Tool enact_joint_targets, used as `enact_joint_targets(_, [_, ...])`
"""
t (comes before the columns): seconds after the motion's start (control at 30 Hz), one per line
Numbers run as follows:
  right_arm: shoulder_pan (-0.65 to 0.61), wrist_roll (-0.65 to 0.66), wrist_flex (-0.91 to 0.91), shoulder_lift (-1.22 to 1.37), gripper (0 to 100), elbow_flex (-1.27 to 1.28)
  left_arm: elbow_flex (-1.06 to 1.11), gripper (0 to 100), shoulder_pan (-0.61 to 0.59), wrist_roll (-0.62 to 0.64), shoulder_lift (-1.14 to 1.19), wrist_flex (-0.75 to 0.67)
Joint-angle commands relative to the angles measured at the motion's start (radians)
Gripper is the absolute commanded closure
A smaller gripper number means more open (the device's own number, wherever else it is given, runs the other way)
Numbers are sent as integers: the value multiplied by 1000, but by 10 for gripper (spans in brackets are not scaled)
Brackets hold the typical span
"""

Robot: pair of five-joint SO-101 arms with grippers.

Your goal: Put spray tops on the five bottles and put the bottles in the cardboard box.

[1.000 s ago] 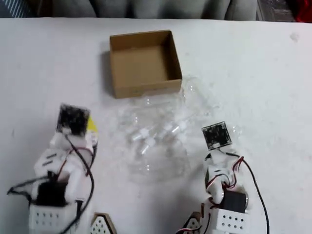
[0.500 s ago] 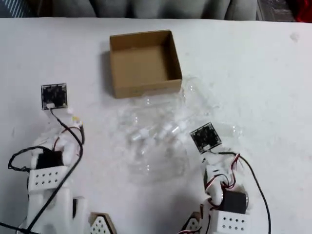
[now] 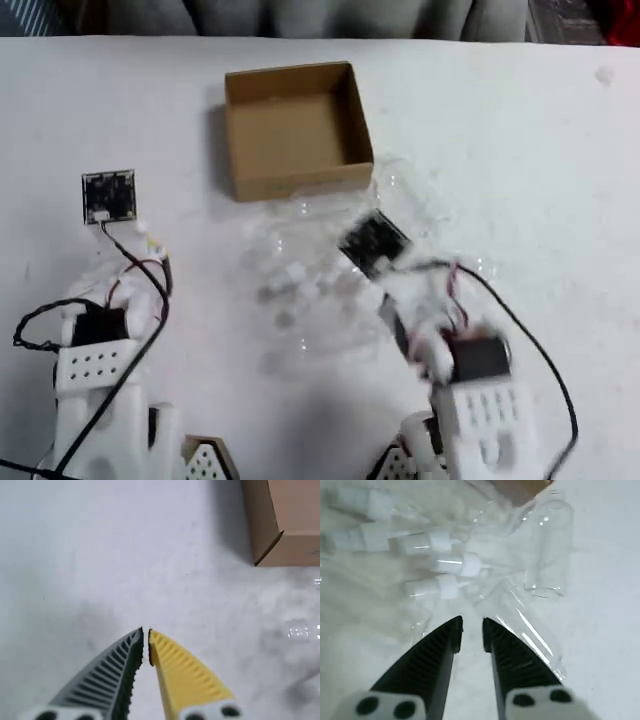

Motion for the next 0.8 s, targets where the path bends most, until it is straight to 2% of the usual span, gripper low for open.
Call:
enact_joint_targets(0.0, [-90, 5, 85, 392, 883, -339, -84, 979, -10, 12, 68, -6])
enact_joint_targets(0.17, [-128, 3, 162, 751, 927, -660, -195, 979, -47, 12, 265, -15])
enact_joint_targets(0.3, [-128, -23, 160, 975, 903, -855, -272, 979, -79, 11, 386, -12])
enact_joint_targets(0.43, [-88, -255, 160, 1156, 986, -1022, -301, 979, -94, 11, 430, -14])
enact_joint_targets(0.5, [-65, -353, 160, 1239, 969, -1083, -301, 979, -94, 11, 429, -15])
enact_joint_targets(0.77, [31, -568, 162, 1454, 969, -1257, -301, 979, -94, 11, 429, -17])
